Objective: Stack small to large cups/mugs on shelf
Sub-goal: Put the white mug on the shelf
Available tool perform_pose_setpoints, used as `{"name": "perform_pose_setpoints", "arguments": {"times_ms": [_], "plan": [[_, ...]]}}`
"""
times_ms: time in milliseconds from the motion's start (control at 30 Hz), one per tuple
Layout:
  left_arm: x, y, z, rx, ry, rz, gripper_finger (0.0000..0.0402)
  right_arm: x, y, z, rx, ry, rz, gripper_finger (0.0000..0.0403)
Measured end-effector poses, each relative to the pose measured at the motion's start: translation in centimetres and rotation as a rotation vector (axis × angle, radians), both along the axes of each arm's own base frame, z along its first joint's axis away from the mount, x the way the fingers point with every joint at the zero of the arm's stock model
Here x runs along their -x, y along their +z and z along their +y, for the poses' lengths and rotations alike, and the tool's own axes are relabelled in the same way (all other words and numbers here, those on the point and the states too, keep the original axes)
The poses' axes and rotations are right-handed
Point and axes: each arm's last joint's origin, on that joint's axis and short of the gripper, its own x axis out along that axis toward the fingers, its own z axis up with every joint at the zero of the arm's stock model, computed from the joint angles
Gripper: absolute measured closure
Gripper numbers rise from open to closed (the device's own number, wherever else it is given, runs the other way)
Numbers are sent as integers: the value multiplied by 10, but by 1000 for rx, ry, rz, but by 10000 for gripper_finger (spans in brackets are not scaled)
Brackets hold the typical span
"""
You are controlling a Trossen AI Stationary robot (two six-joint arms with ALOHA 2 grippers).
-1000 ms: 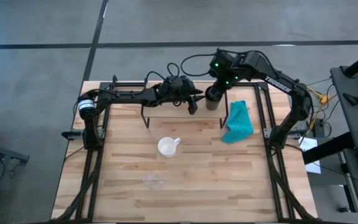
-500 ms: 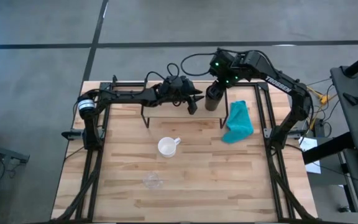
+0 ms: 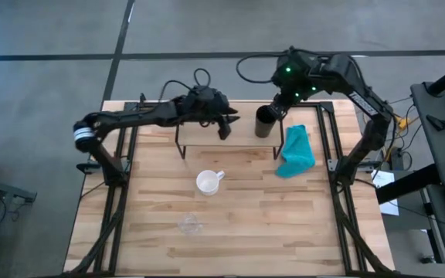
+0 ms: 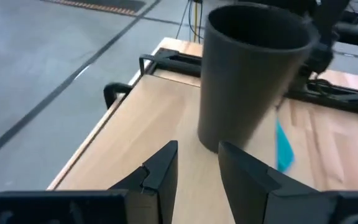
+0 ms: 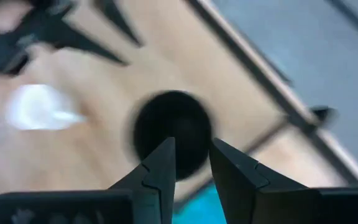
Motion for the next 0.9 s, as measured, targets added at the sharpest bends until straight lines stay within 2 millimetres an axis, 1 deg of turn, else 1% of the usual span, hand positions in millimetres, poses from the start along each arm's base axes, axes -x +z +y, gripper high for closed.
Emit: {"name": "perform_pose_setpoints", "arguments": {"times_ms": [100,200,333,433,533,700,900], "plan": [[23,19,-12,17,-7,33,299,-1,6,13,-109,102,-74,309],[46,35,-28,34,-28,72,299,-5,6,26,-178,157,-89,308],[72,46,-50,60,-70,151,299,-12,3,46,-185,229,-70,308],[83,48,-66,72,-113,199,299,-18,-2,60,-193,283,-47,308],[86,47,-81,119,-138,226,299,-24,-8,76,-197,341,-26,308],[81,40,-100,276,-118,238,299,-35,-21,99,-209,416,5,310],[65,23,-121,367,-128,312,299,-45,-41,117,-273,361,51,312]]}}
